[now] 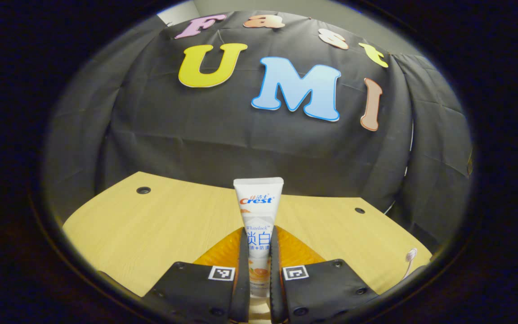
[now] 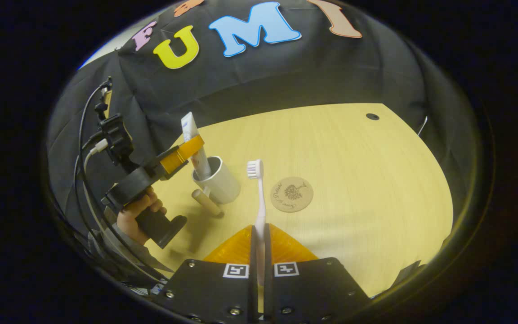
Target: Put the toothbrush and toothpaste on the desktop into the cup, then pick up the cup and place it on the coaster on the desktop.
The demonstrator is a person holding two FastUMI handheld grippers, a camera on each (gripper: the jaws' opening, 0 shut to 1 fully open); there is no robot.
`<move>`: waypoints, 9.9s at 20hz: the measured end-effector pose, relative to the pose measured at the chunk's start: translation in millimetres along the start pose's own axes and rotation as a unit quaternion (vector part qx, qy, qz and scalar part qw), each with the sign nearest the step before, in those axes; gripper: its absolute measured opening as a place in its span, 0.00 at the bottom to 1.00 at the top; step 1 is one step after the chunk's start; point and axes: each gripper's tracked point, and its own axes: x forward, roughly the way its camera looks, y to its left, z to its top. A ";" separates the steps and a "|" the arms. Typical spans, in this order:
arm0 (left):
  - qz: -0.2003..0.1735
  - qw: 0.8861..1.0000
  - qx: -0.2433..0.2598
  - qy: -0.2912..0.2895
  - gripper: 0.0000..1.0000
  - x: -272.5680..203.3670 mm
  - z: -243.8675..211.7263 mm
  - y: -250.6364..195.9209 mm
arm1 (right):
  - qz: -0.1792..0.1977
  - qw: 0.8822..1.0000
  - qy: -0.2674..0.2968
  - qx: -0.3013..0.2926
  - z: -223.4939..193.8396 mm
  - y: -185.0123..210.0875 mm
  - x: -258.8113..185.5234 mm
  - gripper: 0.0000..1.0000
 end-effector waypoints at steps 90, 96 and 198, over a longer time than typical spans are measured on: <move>-0.036 0.966 -0.089 0.239 0.86 -124.0 -95.9 -15.4 | 0.007 0.938 -0.292 -0.188 174.6 81.6 32.3 0.83; -0.045 0.954 -0.080 0.285 0.86 -103.6 -101.5 -26.5 | -0.030 0.943 -0.277 -0.180 169.1 45.2 12.2 0.83; -0.077 0.894 0.094 0.432 0.41 -37.1 -162.4 -188.2 | -0.159 0.957 -0.241 -0.016 106.4 -124.3 -88.0 0.84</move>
